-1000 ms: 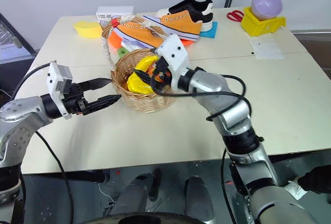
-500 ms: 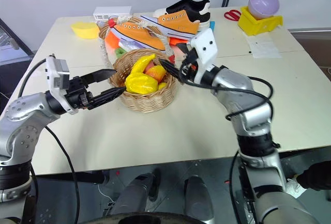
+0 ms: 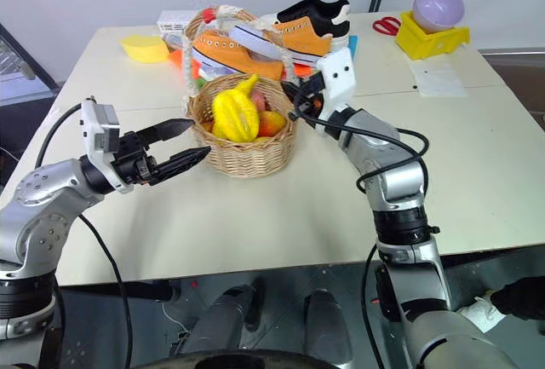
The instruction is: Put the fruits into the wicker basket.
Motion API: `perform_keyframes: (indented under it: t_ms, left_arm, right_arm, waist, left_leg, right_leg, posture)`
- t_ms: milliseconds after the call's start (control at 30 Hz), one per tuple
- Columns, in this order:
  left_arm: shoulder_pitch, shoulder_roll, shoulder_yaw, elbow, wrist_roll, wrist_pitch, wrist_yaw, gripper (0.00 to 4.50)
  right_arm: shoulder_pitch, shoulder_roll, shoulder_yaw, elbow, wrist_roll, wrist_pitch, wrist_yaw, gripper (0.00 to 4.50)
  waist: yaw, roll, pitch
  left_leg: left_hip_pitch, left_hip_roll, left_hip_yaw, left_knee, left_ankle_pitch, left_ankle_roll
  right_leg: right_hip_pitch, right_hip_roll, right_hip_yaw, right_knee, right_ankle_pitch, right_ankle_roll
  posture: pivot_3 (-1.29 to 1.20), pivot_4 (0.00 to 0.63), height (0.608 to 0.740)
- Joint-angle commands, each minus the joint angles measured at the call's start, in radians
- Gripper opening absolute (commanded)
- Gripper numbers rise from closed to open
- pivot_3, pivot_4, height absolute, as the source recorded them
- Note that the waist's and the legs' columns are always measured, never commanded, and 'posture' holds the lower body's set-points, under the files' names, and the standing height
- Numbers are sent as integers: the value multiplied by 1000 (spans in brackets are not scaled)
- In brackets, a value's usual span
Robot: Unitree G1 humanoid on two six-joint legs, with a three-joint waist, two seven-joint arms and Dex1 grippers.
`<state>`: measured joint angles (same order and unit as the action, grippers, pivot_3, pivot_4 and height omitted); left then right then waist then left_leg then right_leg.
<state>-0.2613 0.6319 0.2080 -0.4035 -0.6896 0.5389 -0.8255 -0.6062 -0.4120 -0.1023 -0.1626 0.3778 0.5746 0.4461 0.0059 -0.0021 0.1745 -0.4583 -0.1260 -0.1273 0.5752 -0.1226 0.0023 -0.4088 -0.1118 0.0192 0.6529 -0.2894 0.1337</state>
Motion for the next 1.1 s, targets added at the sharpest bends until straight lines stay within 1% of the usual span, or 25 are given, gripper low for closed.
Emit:
perform_keyframes:
  t_ms: [33, 133, 200, 300, 367, 467, 533, 567, 600, 667, 767, 833, 900, 967, 1033, 1100]
  left_arm:
    - [-25, -3, -5, -4, -10, -21, -11, 3486]
    - [-53, -20, -33, 26, -1, -30, -25, 3486]
    - [-72, -31, -51, 45, 4, -37, -34, 3486]
    - [-96, -47, -74, 64, 12, -46, -41, 3486]
    - [-118, -61, -93, 78, 18, -53, -44, 3486]
    - [-136, -73, -104, 91, 25, -59, -47, 3486]
    - [-137, -76, -106, 92, 28, -62, -49, 3486]
    - [-136, -77, -106, 92, 28, -63, -50, 3486]
    - [-137, -78, -107, 96, 30, -65, -51, 3486]
    - [-137, -78, -107, 103, 34, -65, -48, 3486]
    - [-128, -73, -100, 116, 41, -61, -41, 3486]
    - [-117, -66, -88, 135, 51, -59, -32, 3486]
    - [-96, -56, -74, 159, 66, -62, -22, 3486]
    - [-62, -44, -56, 181, 82, -68, -11, 3486]
    - [-21, -32, -39, 215, 127, -99, 13, 3486]
    - [24, -20, -24, 253, 172, -137, 27, 3486]
  right_arm:
    - [30, -119, -201, -78, 10, 0, -37, 62]
    - [85, -221, -316, -8, -37, -15, -83, 62]
    - [106, -260, -363, 50, -65, -39, -113, 62]
    - [110, -278, -403, 142, -88, -90, -152, 62]
    - [109, -288, -424, 239, -119, -151, -181, 62]
    - [102, -297, -444, 328, -124, -207, -196, 62]
    - [105, -302, -455, 336, -112, -218, -193, 1100]
    - [111, -305, -459, 328, -108, -218, -192, 1492]
    - [126, -310, -459, 305, -110, -217, -189, 2025]
    - [168, -317, -464, 256, -112, -214, -176, 2951]
    - [263, -323, -493, 175, -98, -203, -146, 2951]
    - [351, -318, -539, 113, -73, -188, -117, 2951]
    - [451, -319, -576, 47, -55, -193, -72, 2951]
    - [530, -310, -603, -21, 3, -183, -9, 2951]
    - [593, -300, -597, -87, 65, -166, 59, 2951]
    - [637, -293, -537, -155, 108, -155, 126, 2951]
  waist:
    - [11, 0, 0]
    - [8, 0, 0]
    - [6, 0, 0]
    - [-8, 1, 0]
    - [-19, 1, 0]
    - [-21, 2, 0]
    - [-20, 2, 0]
    - [-19, 2, 0]
    - [-19, 2, 0]
    - [-18, 2, 0]
    - [-14, 2, 0]
    - [-13, 2, 0]
    - [-12, 2, 0]
    - [-15, 2, 0]
    - [-23, 3, 0]
    - [-28, 3, -1]
  left_leg:
    - [0, -1, 0, 0, 0, 0]
    - [0, -1, 1, 0, 0, 0]
    - [0, 0, 1, 0, 0, 0]
    - [0, 1, 3, 0, 1, 2]
    - [0, 1, 3, 0, 2, 3]
    - [0, 1, 4, 0, 2, 3]
    - [0, 1, 4, 0, 2, 3]
    - [0, 1, 4, 0, 2, 3]
    - [0, 1, 4, 0, 2, 3]
    - [0, 1, 4, 1, 2, 3]
    - [0, 1, 4, 1, 2, 3]
    - [0, 1, 4, 1, 2, 3]
    - [0, 1, 4, 1, 2, 3]
    - [0, 1, 4, 1, 1, 4]
    - [1, 2, 4, 1, 1, 4]
    - [2, 2, 5, 1, 1, 4]
  right_leg:
    - [0, -1, 0, -1, 0, 0]
    - [2, -2, 0, -1, -2, -3]
    - [5, -2, 0, -1, -2, -3]
    - [4, -2, 1, -1, -2, -3]
    - [4, -2, 2, 0, -2, -3]
    - [4, -1, 2, 0, -1, -2]
    - [4, -1, 2, 0, 0, 0]
    - [4, -1, 2, 0, 0, 0]
    - [4, -1, 2, 0, 0, 0]
    - [5, -1, 2, 0, 0, 0]
    - [5, -1, 2, 0, 0, 0]
    - [5, -2, 2, 0, 0, 0]
    - [6, -2, 2, 0, -1, 0]
    - [5, -2, 3, 0, -1, -1]
    - [6, -2, 3, 0, -2, -2]
    - [6, -2, 4, 0, -2, -3]
  posture:
    - [0, 150, 740]
    - [0, 150, 740]
    - [0, 150, 740]
    - [0, 150, 740]
    - [0, 150, 740]
    - [0, 150, 740]
    - [0, 150, 740]
    - [0, 150, 740]
    - [0, 150, 740]
    - [0, 150, 740]
    - [0, 150, 740]
    - [0, 150, 740]
    - [0, 150, 740]
    - [0, 150, 740]
    - [0, 150, 740]
    - [0, 150, 740]
